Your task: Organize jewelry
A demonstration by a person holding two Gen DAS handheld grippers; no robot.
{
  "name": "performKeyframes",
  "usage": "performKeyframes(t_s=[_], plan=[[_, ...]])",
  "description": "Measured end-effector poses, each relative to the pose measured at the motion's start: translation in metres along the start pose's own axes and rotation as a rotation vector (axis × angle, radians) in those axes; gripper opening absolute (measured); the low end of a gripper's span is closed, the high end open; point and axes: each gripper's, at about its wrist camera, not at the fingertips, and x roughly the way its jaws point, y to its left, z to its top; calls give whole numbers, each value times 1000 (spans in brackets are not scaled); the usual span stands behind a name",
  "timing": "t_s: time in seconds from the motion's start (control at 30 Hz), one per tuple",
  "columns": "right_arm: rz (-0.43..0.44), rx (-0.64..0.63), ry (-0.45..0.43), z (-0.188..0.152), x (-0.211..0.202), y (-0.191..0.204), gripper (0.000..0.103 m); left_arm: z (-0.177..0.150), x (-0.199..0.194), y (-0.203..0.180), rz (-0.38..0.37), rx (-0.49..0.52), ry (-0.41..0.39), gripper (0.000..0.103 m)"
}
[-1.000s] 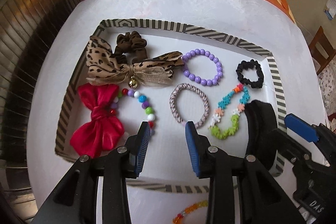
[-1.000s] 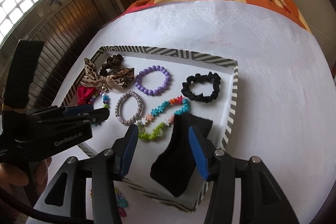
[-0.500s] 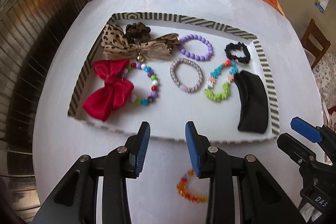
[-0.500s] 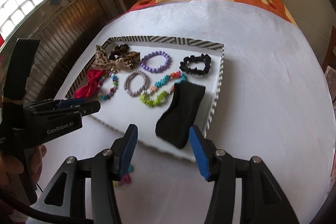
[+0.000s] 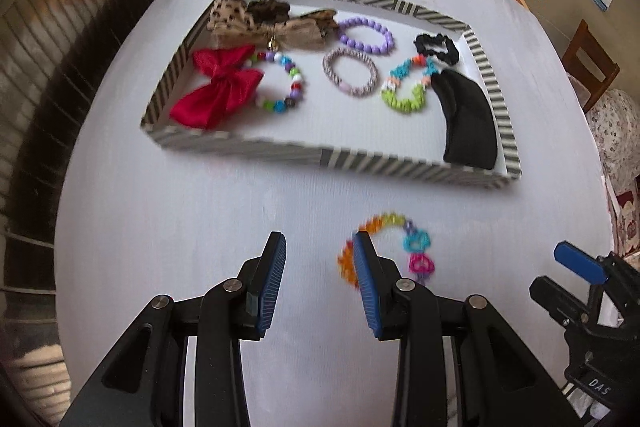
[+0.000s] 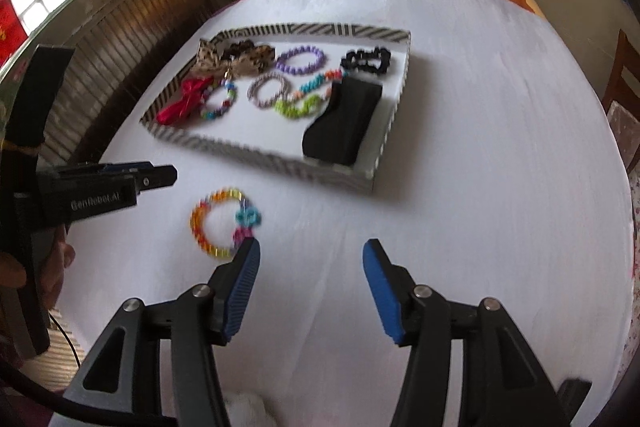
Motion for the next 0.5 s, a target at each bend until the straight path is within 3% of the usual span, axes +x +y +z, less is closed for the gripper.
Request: performKeyframes(t_s=[0.5], plan=[[102, -89, 135, -89, -30, 15, 61, -54, -2, 11, 6, -32, 39, 13]])
